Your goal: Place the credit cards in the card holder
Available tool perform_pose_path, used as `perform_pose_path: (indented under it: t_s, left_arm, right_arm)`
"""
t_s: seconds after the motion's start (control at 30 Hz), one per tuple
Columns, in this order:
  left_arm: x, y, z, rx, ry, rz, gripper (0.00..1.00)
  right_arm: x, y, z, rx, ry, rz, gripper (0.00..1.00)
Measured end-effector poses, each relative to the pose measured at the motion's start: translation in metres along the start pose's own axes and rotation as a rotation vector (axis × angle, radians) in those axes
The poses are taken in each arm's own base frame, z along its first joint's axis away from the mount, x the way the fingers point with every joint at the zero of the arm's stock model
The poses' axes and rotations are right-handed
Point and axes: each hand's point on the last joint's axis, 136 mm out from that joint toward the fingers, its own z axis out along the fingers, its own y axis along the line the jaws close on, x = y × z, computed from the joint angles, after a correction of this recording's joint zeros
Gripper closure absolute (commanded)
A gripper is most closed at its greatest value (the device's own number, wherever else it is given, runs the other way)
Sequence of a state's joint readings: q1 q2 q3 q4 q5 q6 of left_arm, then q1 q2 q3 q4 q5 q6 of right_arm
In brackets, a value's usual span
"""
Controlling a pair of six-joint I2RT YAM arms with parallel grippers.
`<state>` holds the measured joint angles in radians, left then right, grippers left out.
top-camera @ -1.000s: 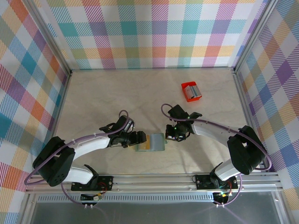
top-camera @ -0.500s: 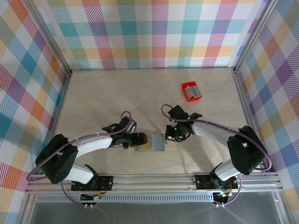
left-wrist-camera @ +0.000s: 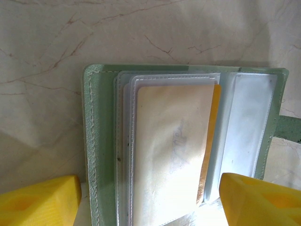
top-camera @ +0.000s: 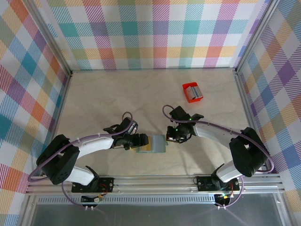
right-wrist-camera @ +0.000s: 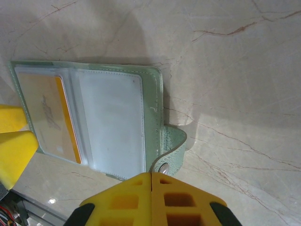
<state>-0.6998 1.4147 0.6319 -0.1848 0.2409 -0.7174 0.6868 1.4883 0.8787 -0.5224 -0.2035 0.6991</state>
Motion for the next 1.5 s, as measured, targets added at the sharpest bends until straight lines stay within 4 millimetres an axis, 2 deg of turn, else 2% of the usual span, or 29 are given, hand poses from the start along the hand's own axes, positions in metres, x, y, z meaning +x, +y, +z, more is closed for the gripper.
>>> perform_pose_path:
  t_s: [0.4,0.7,1.37,1.5]
  left_arm:
    - [-0.001,-0.001,-0.001,0.005,-0.002,-0.009,0.23]
    - [0.001,-0.013,-0.001,0.047,0.000,-0.001,0.23]
    - [0.002,-0.011,0.005,0.035,0.020,-0.010,0.23]
    - [0.002,-0.022,0.003,0.082,0.025,-0.007,0.23]
  right_arm:
    - [-0.001,0.001,0.000,-0.007,-0.001,-0.002,1.00]
    - [0.000,0.002,0.000,-0.009,0.001,-0.002,1.00]
    - [-0.001,0.003,0.001,-0.014,0.001,-0.004,1.00]
    - [-0.002,0.006,0.001,-0.032,-0.002,-0.022,1.00]
